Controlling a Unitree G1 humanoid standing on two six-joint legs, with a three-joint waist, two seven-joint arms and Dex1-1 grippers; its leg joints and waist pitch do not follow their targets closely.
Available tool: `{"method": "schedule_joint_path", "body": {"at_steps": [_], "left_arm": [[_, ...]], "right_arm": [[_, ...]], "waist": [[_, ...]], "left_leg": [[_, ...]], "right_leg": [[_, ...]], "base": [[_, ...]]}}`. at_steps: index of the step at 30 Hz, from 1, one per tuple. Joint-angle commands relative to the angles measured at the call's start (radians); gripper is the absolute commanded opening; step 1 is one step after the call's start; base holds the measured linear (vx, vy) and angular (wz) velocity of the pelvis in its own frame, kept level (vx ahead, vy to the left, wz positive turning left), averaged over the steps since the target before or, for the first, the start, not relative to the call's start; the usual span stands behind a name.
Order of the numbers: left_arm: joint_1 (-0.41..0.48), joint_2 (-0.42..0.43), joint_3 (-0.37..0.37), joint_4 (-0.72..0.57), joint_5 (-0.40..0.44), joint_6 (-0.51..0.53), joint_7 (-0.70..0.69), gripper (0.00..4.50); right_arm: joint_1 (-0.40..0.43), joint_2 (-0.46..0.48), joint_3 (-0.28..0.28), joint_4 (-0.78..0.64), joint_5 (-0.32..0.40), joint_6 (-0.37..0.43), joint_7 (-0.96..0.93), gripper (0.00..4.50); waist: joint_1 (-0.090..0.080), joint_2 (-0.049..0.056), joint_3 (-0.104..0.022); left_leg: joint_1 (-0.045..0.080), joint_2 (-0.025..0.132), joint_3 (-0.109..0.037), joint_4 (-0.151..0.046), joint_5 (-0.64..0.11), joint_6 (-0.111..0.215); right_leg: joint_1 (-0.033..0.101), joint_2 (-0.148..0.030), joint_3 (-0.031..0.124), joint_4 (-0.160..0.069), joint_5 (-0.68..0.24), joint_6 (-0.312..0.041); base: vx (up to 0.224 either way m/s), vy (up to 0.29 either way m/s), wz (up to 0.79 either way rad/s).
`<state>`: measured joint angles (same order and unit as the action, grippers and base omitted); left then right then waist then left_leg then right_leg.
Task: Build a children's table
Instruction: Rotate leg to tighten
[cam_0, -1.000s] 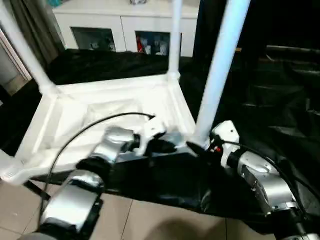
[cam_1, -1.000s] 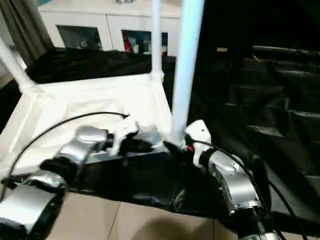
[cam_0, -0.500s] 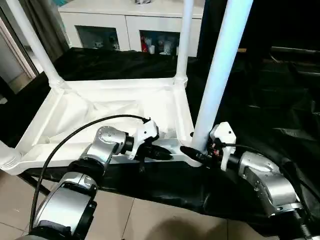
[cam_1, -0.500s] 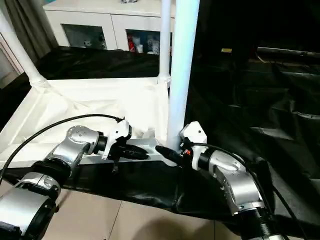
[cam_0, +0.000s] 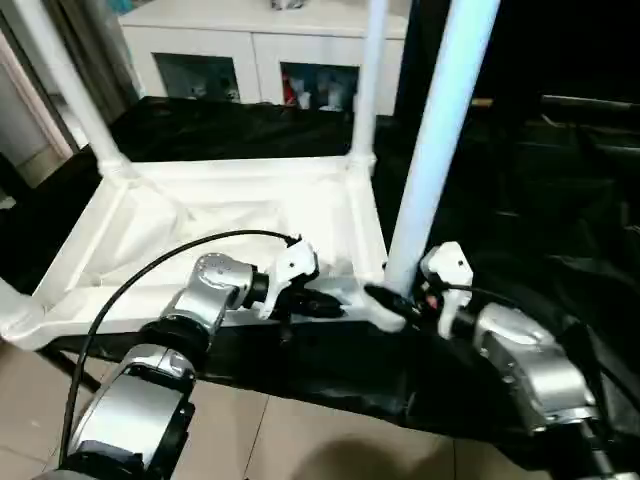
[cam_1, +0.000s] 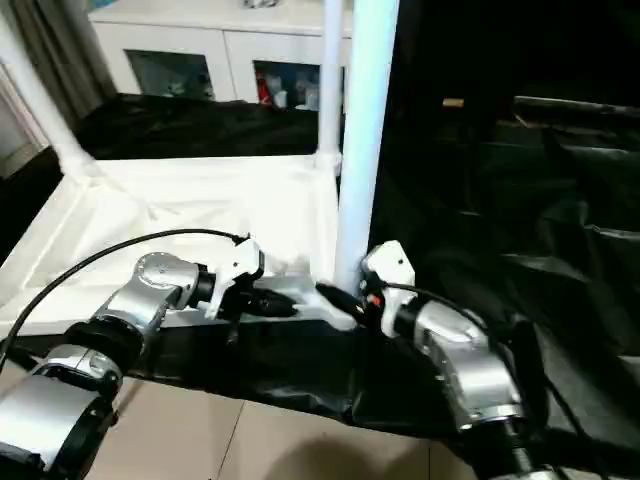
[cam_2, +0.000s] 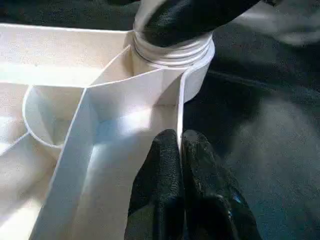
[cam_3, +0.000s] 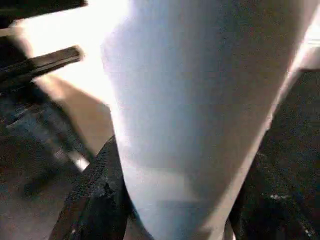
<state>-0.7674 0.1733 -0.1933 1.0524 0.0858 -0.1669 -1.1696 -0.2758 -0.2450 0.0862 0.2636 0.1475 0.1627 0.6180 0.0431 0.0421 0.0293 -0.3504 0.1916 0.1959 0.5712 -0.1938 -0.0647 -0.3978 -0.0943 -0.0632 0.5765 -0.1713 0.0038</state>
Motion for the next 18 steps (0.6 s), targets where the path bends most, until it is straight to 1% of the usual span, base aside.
{"method": "schedule_joint_path", "body": {"at_steps": [1,2,3,4,6,7,8,9,10,11,13,14,15,16,17,18], "left_arm": [[-0.010,-0.044,0.012,0.045,0.007,0.022,0.118,0.00],[-0.010,-0.044,0.012,0.045,0.007,0.022,0.118,0.00],[-0.026,-0.071,0.009,0.059,0.020,0.036,0.189,0.00],[-0.041,-0.099,0.005,0.071,0.029,0.051,0.239,0.00],[-0.050,-0.120,0.004,0.078,0.034,0.063,0.275,0.00],[-0.068,-0.155,0.001,0.096,0.042,0.079,0.334,0.00],[-0.071,-0.161,0.001,0.098,0.044,0.082,0.352,0.00],[-0.077,-0.172,0.001,0.103,0.047,0.087,0.380,0.00],[-0.084,-0.185,0.000,0.111,0.049,0.091,0.403,0.00],[-0.093,-0.199,-0.001,0.119,0.054,0.091,0.433,0.00],[-0.099,-0.205,0.001,0.125,0.055,0.088,0.441,0.00],[-0.099,-0.205,0.001,0.125,0.055,0.088,0.441,0.00],[-0.103,-0.209,0.003,0.130,0.056,0.084,0.450,0.00],[-0.105,-0.210,0.004,0.133,0.057,0.082,0.453,0.00],[-0.107,-0.212,0.005,0.136,0.058,0.081,0.457,0.00],[-0.109,-0.210,0.006,0.138,0.057,0.078,0.448,0.00]], "right_arm": [[0.002,0.039,0.009,0.065,-0.037,0.024,-0.096,2.05],[0.002,0.039,0.009,0.065,-0.037,0.024,-0.096,2.05],[-0.008,0.066,0.011,0.083,-0.056,0.022,-0.151,2.04],[-0.020,0.097,0.009,0.103,-0.067,0.033,-0.206,2.04],[-0.029,0.120,0.008,0.117,-0.073,0.042,-0.241,2.04],[-0.058,0.165,-0.001,0.156,-0.089,0.054,-0.328,2.04],[-0.063,0.172,0.000,0.161,-0.089,0.053,-0.333,2.04],[-0.071,0.183,0.000,0.170,-0.090,0.052,-0.342,2.04],[-0.083,0.197,0.003,0.185,-0.097,0.043,-0.358,2.04],[-0.098,0.210,0.001,0.202,-0.100,0.034,-0.373,2.04],[-0.106,0.219,-0.004,0.211,-0.098,0.029,-0.384,2.04],[-0.106,0.219,-0.004,0.211,-0.098,0.029,-0.384,2.04],[-0.113,0.222,-0.010,0.215,-0.095,0.021,-0.381,2.04],[-0.115,0.223,-0.012,0.217,-0.095,0.017,-0.382,2.38],[-0.117,0.225,-0.014,0.219,-0.098,0.014,-0.383,2.38],[-0.114,0.221,-0.021,0.203,-0.081,0.010,-0.350,2.38]], "waist": [[-0.003,-0.018,-0.041],[-0.005,-0.019,-0.041],[-0.005,-0.016,-0.042],[-0.010,-0.016,-0.040],[-0.012,-0.016,-0.040],[-0.014,-0.013,-0.041],[-0.016,-0.015,-0.040],[-0.015,-0.014,-0.043],[-0.013,-0.012,-0.043],[-0.014,-0.012,-0.042],[-0.014,-0.013,-0.043],[-0.013,-0.012,-0.043],[-0.013,-0.012,-0.042],[-0.013,-0.012,-0.043],[-0.013,-0.012,-0.043],[-0.013,-0.011,-0.043]], "left_leg": [[0.003,0.030,-0.018,-0.071,-0.282,0.035],[0.005,0.030,-0.019,-0.071,-0.284,0.033],[0.003,0.029,-0.019,-0.071,-0.282,0.036],[0.000,0.028,-0.019,-0.071,-0.283,0.036],[0.003,0.027,-0.019,-0.071,-0.286,0.033],[0.004,0.026,-0.019,-0.070,-0.287,0.031],[0.001,0.026,-0.020,-0.072,-0.290,0.029],[0.003,0.026,-0.020,-0.070,-0.285,0.032],[0.005,0.026,-0.018,-0.069,-0.284,0.037],[0.005,0.026,-0.018,-0.069,-0.286,0.039],[0.003,0.026,-0.018,-0.070,-0.282,0.043],[0.005,0.026,-0.017,-0.069,-0.287,0.047],[0.003,0.026,-0.018,-0.070,-0.292,0.049],[0.003,0.026,-0.018,-0.071,-0.292,0.050],[0.003,0.027,-0.019,-0.071,-0.290,0.049],[0.002,0.028,-0.019,-0.072,-0.289,0.050]], "right_leg": [[0.037,-0.052,0.035,-0.087,-0.418,-0.169],[0.037,-0.050,0.036,-0.087,-0.412,-0.169],[0.038,-0.050,0.036,-0.087,-0.406,-0.169],[0.038,-0.050,0.035,-0.088,-0.408,-0.167],[0.036,-0.051,0.034,-0.091,-0.432,-0.161],[0.034,-0.050,0.035,-0.092,-0.436,-0.157],[0.035,-0.050,0.034,-0.092,-0.442,-0.156],[0.036,-0.050,0.034,-0.093,-0.436,-0.153],[0.034,-0.049,0.035,-0.094,-0.416,-0.157],[0.034,-0.048,0.035,-0.092,-0.398,-0.165],[0.036,-0.047,0.034,-0.090,-0.380,-0.169],[0.036,-0.048,0.034,-0.091,-0.383,-0.170],[0.037,-0.048,0.034,-0.092,-0.388,-0.169],[0.037,-0.049,0.034,-0.092,-0.392,-0.167],[0.038,-0.050,0.034,-0.091,-0.389,-0.167],[0.039,-0.049,0.034,-0.091,-0.380,-0.168]], "base": [[0.000,0.000,0.00],[0.000,0.000,0.00],[0.000,0.000,0.00],[0.000,0.000,0.00],[0.000,0.000,0.00],[0.000,0.000,0.00],[0.000,0.000,0.00],[0.000,0.000,0.00],[0.000,0.000,0.00],[0.000,0.000,0.00],[0.000,0.000,0.00],[0.000,0.000,0.00],[0.000,0.000,0.00],[0.000,0.000,0.00],[0.000,0.000,0.00],[0.000,0.000,0.00]]}}
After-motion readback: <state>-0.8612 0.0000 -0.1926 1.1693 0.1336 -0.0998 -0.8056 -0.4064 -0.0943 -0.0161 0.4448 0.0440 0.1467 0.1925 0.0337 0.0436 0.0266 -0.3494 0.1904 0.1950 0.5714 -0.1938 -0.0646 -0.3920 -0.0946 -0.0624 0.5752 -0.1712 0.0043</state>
